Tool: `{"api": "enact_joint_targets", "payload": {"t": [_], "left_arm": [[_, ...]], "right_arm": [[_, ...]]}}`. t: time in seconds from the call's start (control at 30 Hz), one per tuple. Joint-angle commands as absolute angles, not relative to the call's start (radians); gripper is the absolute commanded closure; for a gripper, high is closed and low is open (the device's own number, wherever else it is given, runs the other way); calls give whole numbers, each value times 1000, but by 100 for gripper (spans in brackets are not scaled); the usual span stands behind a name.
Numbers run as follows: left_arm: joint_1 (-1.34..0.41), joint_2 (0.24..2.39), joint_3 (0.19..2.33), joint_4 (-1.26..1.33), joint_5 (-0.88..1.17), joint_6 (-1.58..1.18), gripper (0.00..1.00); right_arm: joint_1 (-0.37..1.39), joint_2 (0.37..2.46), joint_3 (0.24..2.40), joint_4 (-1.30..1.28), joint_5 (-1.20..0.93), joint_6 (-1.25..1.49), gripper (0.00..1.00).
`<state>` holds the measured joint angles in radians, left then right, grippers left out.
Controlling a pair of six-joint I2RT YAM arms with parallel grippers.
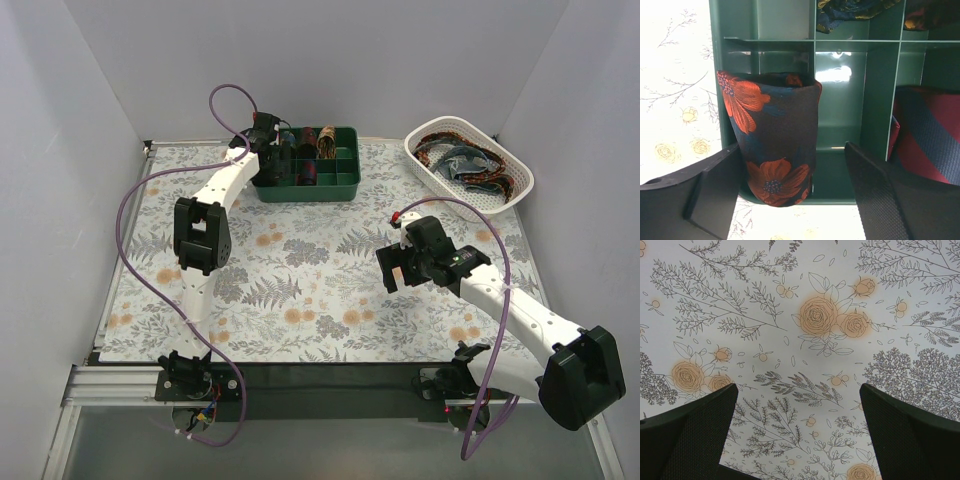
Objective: Roll the ties
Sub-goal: Place the rolled tie into the container
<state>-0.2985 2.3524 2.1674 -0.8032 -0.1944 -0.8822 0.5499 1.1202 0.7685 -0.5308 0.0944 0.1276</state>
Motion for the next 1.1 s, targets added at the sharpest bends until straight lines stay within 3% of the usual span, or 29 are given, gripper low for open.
{"api": "enact_joint_targets", "payload": {"t": [0.0, 0.43, 0.7, 0.93, 1.07], "left_arm": [[-290, 2264, 2181, -831, -221, -887, 26], [-290, 2197, 2140, -818, -225, -897, 6], [-290, 2131, 2086, -830, -222, -919, 2], [-290, 1878, 1887, -790, -201, -942, 2], [-291, 1578, 1700, -724, -190, -983, 2]], "right_arm": [[546, 1112, 785, -535, 86, 123, 2], [546, 1075, 798, -537, 97, 123, 2], [543, 1025, 824, -560, 170, 143, 2], [545, 887, 873, -581, 334, 199, 2], [543, 789, 905, -589, 469, 241, 2]]}}
